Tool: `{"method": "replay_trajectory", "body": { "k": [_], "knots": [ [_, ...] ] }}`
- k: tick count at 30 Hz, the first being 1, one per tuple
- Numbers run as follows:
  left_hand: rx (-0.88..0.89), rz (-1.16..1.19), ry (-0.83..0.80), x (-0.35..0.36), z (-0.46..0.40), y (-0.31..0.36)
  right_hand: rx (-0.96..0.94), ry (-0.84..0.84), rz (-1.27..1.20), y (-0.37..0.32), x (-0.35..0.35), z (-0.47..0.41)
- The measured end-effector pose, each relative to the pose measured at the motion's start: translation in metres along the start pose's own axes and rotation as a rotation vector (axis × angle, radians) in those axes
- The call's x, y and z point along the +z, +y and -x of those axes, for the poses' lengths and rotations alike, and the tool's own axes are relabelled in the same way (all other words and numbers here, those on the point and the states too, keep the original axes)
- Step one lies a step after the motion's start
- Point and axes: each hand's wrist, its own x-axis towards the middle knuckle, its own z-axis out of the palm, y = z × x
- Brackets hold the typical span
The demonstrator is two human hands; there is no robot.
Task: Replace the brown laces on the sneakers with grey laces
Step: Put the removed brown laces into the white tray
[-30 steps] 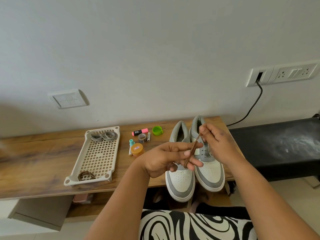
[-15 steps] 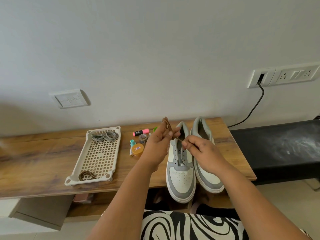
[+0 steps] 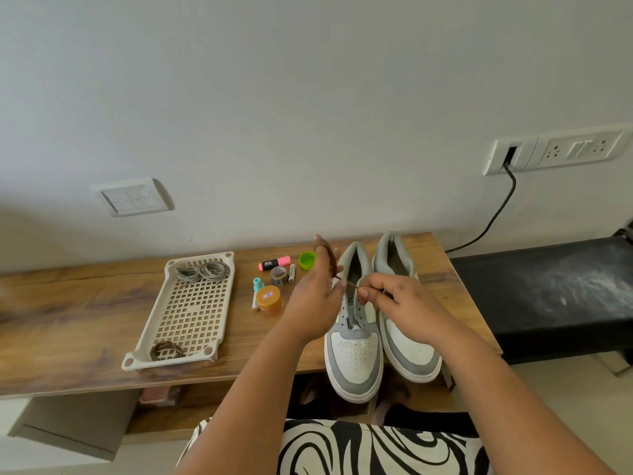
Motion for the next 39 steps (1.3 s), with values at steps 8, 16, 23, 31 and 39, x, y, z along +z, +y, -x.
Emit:
{"method": "replay_trajectory", "body": {
  "k": [8,16,23,31,39],
  "knots": [
    [-0.074,0.056,-0.443,0.012,0.003,0.005,0.097,0.049,0.04,0.021,-0.017,0.002],
    [-0.1,0.379,-0.481,0.004,0.007,0.011,0.081,0.136,-0.146,0.019,-0.012,0.0],
    [-0.149,0.779,-0.417,0.001,0.005,0.015,0.152,0.213,-0.522,0.009,-0.003,-0.003],
    [-0.162,0.916,-0.449,-0.003,0.005,0.015,0.218,0.21,-0.724,0.004,0.002,-0.004],
    [-0.16,0.977,-0.321,-0.003,0.003,0.013,0.28,0.021,-1.017,0.002,0.007,-0.001]
  ]
}}
